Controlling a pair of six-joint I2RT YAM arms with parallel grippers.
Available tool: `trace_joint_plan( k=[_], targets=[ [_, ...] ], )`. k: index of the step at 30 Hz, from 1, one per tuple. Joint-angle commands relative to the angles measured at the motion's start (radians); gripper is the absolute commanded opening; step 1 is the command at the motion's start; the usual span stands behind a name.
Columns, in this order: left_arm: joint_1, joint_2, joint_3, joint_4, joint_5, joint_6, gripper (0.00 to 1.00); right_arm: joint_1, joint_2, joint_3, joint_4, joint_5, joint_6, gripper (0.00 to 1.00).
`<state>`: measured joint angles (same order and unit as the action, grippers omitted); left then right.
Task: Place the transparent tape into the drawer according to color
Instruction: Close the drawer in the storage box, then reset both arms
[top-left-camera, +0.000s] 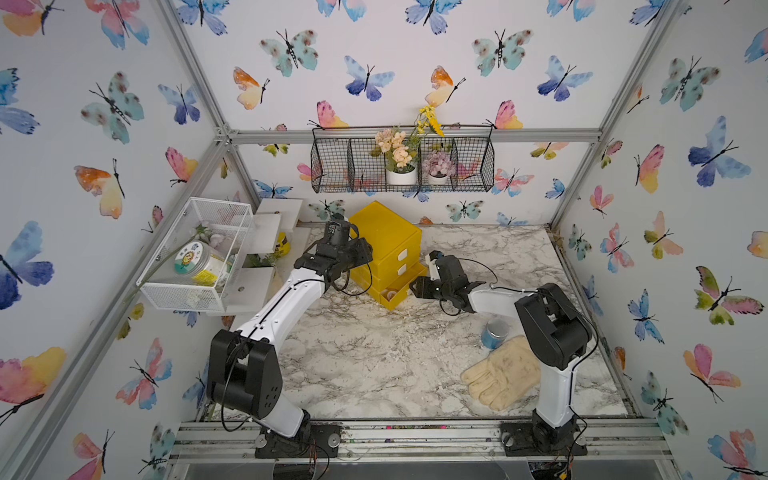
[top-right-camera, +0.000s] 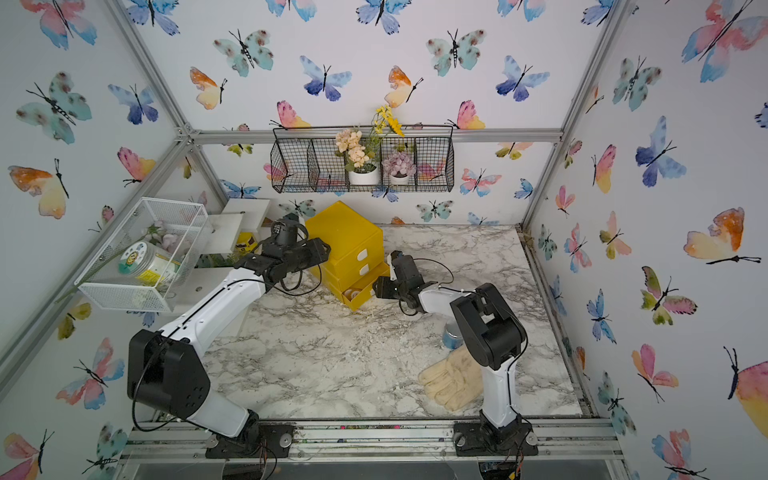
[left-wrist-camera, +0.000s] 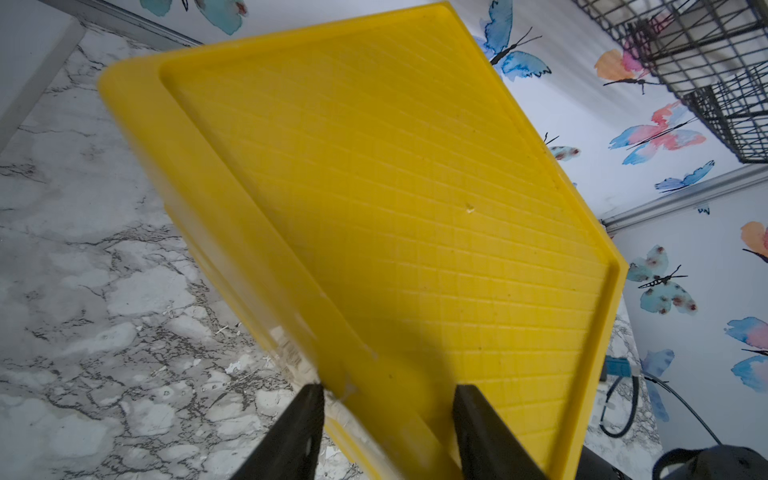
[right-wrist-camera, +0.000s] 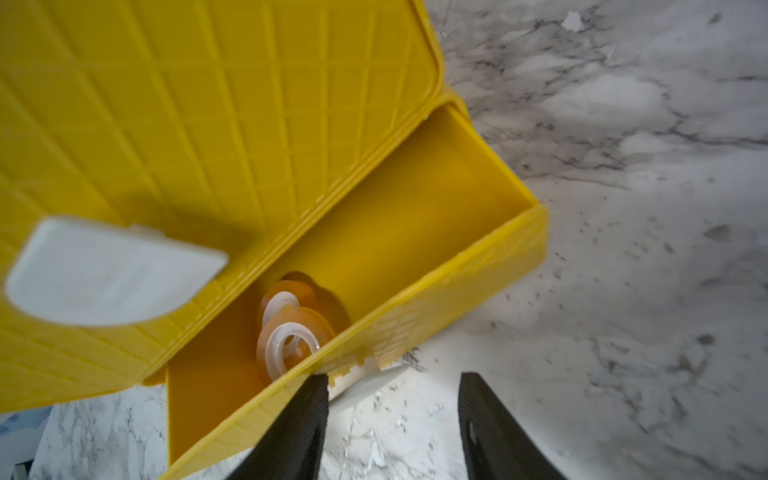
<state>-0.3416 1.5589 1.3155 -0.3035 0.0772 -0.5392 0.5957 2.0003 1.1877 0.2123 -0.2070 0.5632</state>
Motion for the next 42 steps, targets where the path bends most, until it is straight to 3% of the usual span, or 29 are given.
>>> trace_joint_plan(
  k=[1,14,26,31,34,39,42],
  targets=[
    [-0.011,0.032,0.001,-0.037,0.026,0.021,0.54,0.017,0.053,0.061,0.03,-0.01,0.027,0.53],
    [-0.018,0.049,0.004,-0.039,0.037,0.024,0.53,0.07,0.14,0.156,0.037,0.039,0.064,0.52],
    [-0.019,0.034,0.005,-0.04,0.041,0.031,0.58,0.07,-0.06,-0.04,0.085,0.117,0.05,0.57],
    [-0.024,0.009,0.0,-0.029,0.041,0.037,0.65,0.069,-0.21,-0.151,0.074,0.176,0.023,0.63],
    [-0.037,-0.024,-0.018,-0.007,0.024,0.043,0.77,0.069,-0.314,-0.204,0.045,0.228,0.0,0.67],
    [-0.113,-0.089,-0.028,-0.006,-0.096,0.074,0.94,0.069,-0.493,-0.294,0.004,0.327,-0.045,0.72],
    [-0.158,-0.151,-0.05,-0.005,-0.132,0.081,0.99,0.069,-0.585,-0.337,-0.027,0.389,-0.067,0.77]
  ],
)
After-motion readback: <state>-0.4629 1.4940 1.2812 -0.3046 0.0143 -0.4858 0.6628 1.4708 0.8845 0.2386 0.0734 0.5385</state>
